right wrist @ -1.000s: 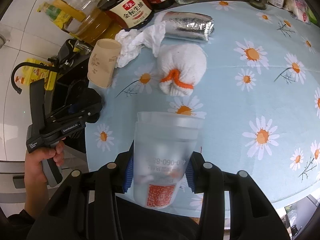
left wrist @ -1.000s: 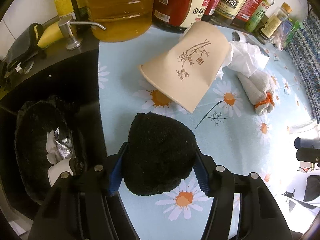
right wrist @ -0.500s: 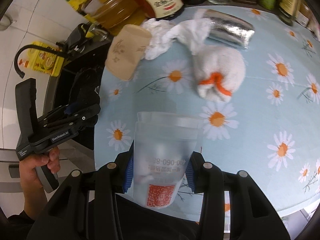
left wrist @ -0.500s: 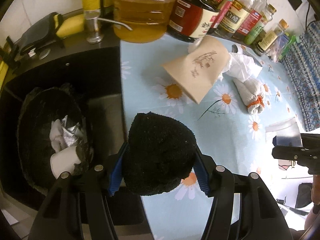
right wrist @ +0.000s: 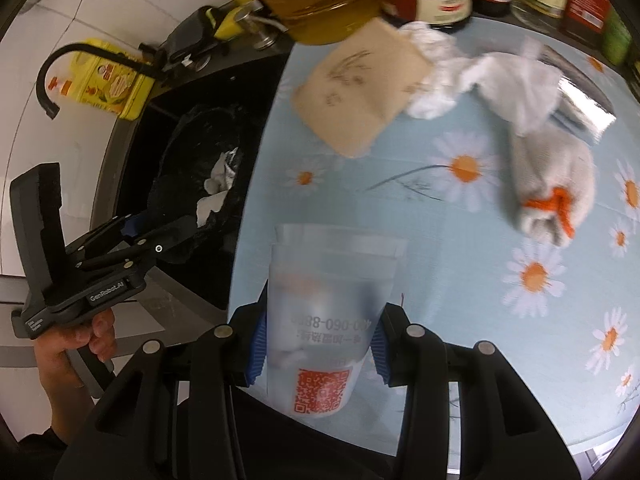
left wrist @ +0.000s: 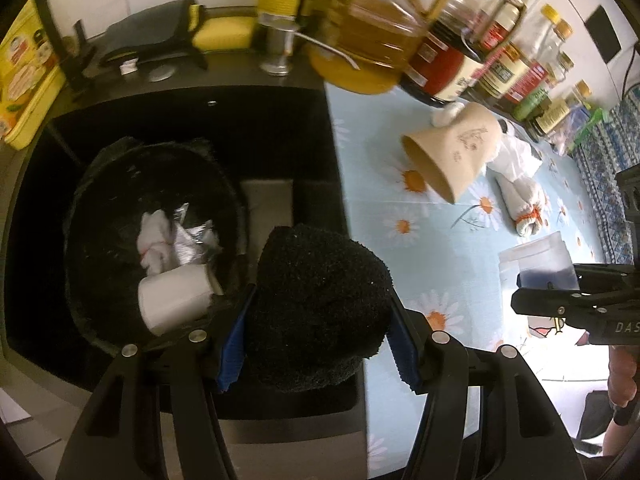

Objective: Collect trash
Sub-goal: 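Carry the black sponge and plastic cup over the trash bin, then open both tools to drop the sponge and plastic cup into the bin, then move both open tools back over the table toward the remaining trash, then close the right tool on the white knit glove with orange cuff, then close the left tool around the brown paper cup while the right tool holds the glove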

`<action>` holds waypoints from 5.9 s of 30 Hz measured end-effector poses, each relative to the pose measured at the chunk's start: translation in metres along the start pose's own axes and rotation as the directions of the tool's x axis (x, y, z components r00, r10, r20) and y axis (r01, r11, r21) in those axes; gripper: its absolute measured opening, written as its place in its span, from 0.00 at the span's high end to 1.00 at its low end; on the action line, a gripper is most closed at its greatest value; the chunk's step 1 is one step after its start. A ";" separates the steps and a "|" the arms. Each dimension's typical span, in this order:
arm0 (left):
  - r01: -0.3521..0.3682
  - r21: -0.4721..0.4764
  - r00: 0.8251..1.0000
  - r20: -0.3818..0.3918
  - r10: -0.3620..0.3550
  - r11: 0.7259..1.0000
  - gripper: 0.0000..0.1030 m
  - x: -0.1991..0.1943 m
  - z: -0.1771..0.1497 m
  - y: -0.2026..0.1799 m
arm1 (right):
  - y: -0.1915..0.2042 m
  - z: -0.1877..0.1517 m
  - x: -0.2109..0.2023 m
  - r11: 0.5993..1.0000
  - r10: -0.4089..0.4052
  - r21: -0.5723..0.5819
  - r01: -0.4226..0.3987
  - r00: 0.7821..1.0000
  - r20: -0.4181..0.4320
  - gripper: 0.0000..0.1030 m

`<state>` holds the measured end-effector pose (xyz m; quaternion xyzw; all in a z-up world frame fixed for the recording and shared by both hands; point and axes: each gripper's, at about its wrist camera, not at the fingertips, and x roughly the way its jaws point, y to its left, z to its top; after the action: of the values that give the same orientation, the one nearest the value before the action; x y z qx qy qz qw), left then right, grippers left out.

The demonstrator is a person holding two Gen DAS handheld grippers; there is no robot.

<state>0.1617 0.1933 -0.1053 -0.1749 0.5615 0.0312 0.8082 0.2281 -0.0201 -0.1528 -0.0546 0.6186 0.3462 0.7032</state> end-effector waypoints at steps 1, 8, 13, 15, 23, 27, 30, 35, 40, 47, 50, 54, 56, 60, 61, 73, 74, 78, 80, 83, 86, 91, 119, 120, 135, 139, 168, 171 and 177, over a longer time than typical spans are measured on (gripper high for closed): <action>-0.001 -0.005 1.000 0.002 0.001 1.000 0.43 -0.001 -0.001 0.005 | 0.003 0.001 0.002 1.000 0.000 -0.003 0.000 1.000 -0.002 0.58; -0.007 -0.037 1.000 0.017 0.008 0.999 0.43 -0.014 -0.007 0.042 | 0.041 0.017 0.024 0.999 0.003 -0.040 -0.004 1.000 -0.016 0.58; -0.017 -0.061 0.999 0.030 0.019 0.998 0.43 -0.024 -0.011 0.073 | 0.068 0.029 0.039 0.998 0.010 -0.067 -0.012 1.000 -0.021 0.58; -0.021 -0.069 0.999 0.033 0.023 0.997 0.43 -0.027 -0.012 0.084 | 0.081 0.035 0.046 0.997 0.015 -0.079 -0.017 1.000 -0.023 0.58; -0.031 -0.100 0.999 0.042 0.035 0.995 0.43 -0.039 -0.015 0.128 | 0.130 0.060 0.072 0.992 0.030 -0.124 -0.034 0.999 -0.035 0.58; -0.029 -0.111 0.999 0.041 0.034 0.993 0.43 -0.041 -0.015 0.143 | 0.152 0.072 0.082 0.988 0.032 -0.147 -0.037 0.999 -0.039 0.58; -0.026 -0.120 0.999 0.039 0.031 0.992 0.43 -0.042 -0.014 0.154 | 0.165 0.080 0.089 0.987 0.032 -0.157 -0.039 0.998 -0.049 0.58; -0.019 -0.130 0.999 0.038 0.024 0.991 0.43 -0.042 -0.010 0.170 | 0.181 0.092 0.097 0.984 0.031 -0.174 -0.040 0.998 -0.054 0.57; -0.008 -0.138 1.000 0.028 0.012 0.990 0.43 -0.036 -0.002 0.182 | 0.191 0.110 0.109 0.984 0.019 -0.177 -0.031 0.998 -0.067 0.57; 0.004 -0.163 1.000 0.007 -0.003 0.987 0.43 -0.021 0.005 0.202 | 0.205 0.134 0.128 0.983 0.005 -0.183 -0.023 0.995 -0.095 0.56; 0.013 -0.177 1.000 -0.001 -0.014 0.984 0.43 -0.016 0.009 0.209 | 0.210 0.144 0.137 0.981 -0.006 -0.191 -0.016 0.994 -0.112 0.55; 0.022 -0.192 1.000 -0.007 -0.024 0.981 0.43 -0.010 0.011 0.216 | 0.217 0.154 0.149 0.978 -0.019 -0.206 -0.010 0.990 -0.137 0.52; 0.024 -0.201 1.000 -0.012 -0.027 0.979 0.43 -0.007 0.012 0.219 | 0.221 0.157 0.154 0.978 -0.023 -0.210 -0.008 0.989 -0.147 0.50; 0.024 -0.225 0.999 -0.029 -0.031 0.974 0.42 -0.002 0.011 0.225 | 0.225 0.163 0.161 0.976 -0.039 -0.218 0.005 0.987 -0.154 0.43; 0.022 -0.232 0.999 -0.036 -0.032 0.973 0.42 0.000 0.010 0.227 | 0.226 0.164 0.162 0.976 -0.038 -0.216 0.004 0.987 -0.156 0.43; 0.023 -0.235 0.999 -0.037 -0.032 0.972 0.26 0.000 0.015 0.226 | 0.224 0.172 0.155 0.982 -0.027 -0.191 -0.001 0.989 -0.143 0.36; 0.024 -0.233 0.999 -0.036 -0.033 0.972 0.26 0.000 0.015 0.226 | 0.224 0.170 0.154 0.982 -0.027 -0.188 0.000 0.990 -0.139 0.36; 0.026 -0.225 0.999 -0.035 -0.035 0.974 0.26 -0.001 0.015 0.224 | 0.223 0.167 0.149 0.984 -0.026 -0.179 0.003 0.992 -0.127 0.36; 0.027 -0.219 0.999 -0.033 -0.035 0.975 0.26 -0.002 0.015 0.223 | 0.222 0.165 0.146 0.985 -0.026 -0.172 0.005 0.992 -0.120 0.36; 0.030 -0.215 0.999 -0.025 -0.036 0.976 0.26 -0.005 0.015 0.221 | 0.222 0.162 0.142 0.986 -0.025 -0.166 0.006 0.994 -0.109 0.36; 0.030 -0.208 0.999 -0.015 -0.034 0.978 0.26 -0.009 0.014 0.219 | 0.220 0.159 0.137 0.987 -0.025 -0.160 0.009 0.995 -0.096 0.36; 0.035 -0.197 0.999 0.008 -0.034 0.980 0.26 -0.019 0.011 0.215 | 0.218 0.150 0.128 0.989 -0.025 -0.150 0.013 0.997 -0.075 0.36; 0.058 -0.031 0.998 -0.030 -0.059 0.998 0.26 -0.015 0.001 0.100 | 0.098 0.050 0.064 0.997 -0.067 0.028 0.068 0.997 -0.028 0.36; 0.058 -0.023 0.998 -0.031 -0.059 0.998 0.26 -0.014 0.003 0.092 | 0.091 0.047 0.059 0.997 -0.071 0.034 0.072 0.997 -0.025 0.36; 0.042 0.061 0.998 -0.047 -0.039 0.997 0.22 0.008 0.019 -0.029 | -0.046 0.019 -0.013 0.982 -0.147 0.127 0.142 0.989 0.025 0.30; 0.026 0.048 0.999 -0.041 -0.024 0.999 0.19 0.009 0.019 -0.046 | -0.085 0.022 -0.027 0.976 -0.165 0.150 0.159 0.986 0.030 0.30; -0.036 -0.059 0.999 -0.022 0.034 0.998 0.19 0.004 -0.007 -0.072 | -0.161 0.065 -0.012 0.973 -0.165 0.164 0.162 0.986 0.007 0.54; -0.034 -0.054 0.999 -0.025 0.032 0.998 0.19 0.005 -0.006 -0.073 | -0.158 0.062 -0.013 0.974 -0.161 0.162 0.156 0.987 0.020 0.62; -0.022 -0.028 0.999 -0.025 0.021 0.999 0.19 0.006 -0.001 -0.076 | -0.147 0.053 -0.017 0.976 -0.154 0.162 0.145 0.987 0.040 0.64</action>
<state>0.1818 0.1207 -0.0921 -0.1809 0.5727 0.0457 0.7982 0.3542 -0.1117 -0.1766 -0.0357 0.6196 0.2433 0.7454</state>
